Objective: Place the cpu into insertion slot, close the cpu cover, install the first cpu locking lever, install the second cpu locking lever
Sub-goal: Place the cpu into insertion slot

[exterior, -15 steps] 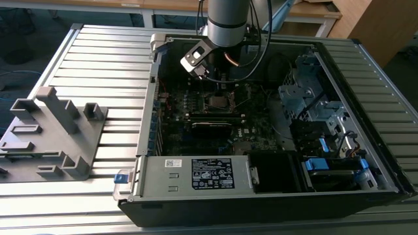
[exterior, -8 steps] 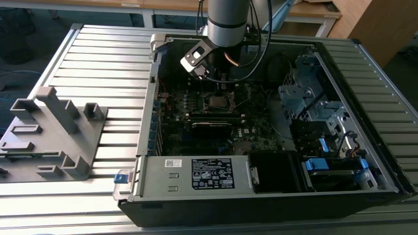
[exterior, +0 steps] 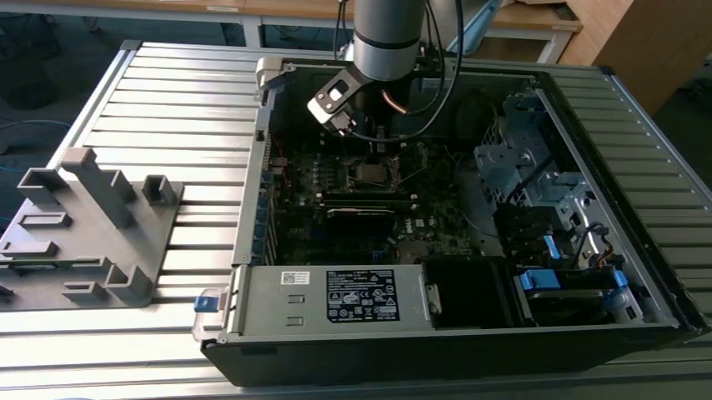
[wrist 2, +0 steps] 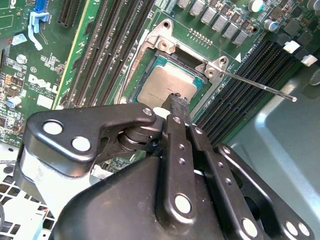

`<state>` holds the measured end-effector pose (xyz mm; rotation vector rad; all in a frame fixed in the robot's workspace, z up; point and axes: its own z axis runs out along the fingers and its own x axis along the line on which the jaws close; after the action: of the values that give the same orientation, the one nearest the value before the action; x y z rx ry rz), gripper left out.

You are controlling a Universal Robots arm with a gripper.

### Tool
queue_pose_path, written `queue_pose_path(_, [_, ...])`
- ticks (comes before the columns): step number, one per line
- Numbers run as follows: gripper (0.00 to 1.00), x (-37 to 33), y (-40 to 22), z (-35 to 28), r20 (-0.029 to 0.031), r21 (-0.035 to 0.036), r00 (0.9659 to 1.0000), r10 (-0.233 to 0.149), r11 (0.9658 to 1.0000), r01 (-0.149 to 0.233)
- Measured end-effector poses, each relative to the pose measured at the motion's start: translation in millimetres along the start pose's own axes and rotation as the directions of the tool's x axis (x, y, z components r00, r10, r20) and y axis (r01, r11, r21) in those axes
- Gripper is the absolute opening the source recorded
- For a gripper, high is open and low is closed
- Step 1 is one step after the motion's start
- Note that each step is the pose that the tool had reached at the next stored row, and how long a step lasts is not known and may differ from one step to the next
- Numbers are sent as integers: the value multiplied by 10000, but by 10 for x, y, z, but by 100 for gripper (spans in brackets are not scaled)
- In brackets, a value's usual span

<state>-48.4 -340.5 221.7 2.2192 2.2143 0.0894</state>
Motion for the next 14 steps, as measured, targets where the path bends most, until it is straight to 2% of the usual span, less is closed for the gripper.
queue_pose_path(4, [11, -2, 0, 49, 5, 4, 10000, 1, 10000, -1])
queue_pose_path(8, [11, -2, 0, 50, 15, 5, 10000, 2, 10000, -2])
queue_pose_path(9, [11, -2, 1, 51, 16, 26, 10000, 3, 10000, -4])
queue_pose_path(10, [11, -1, 2, 52, 12, 113, 10000, 8, 9999, -8])
queue_pose_path(11, [11, -2, 2, 51, 15, 160, 10000, 9, 9999, -9])
queue_pose_path(14, [11, -2, 2, 51, 17, 210, 10000, 10, 9998, -10])
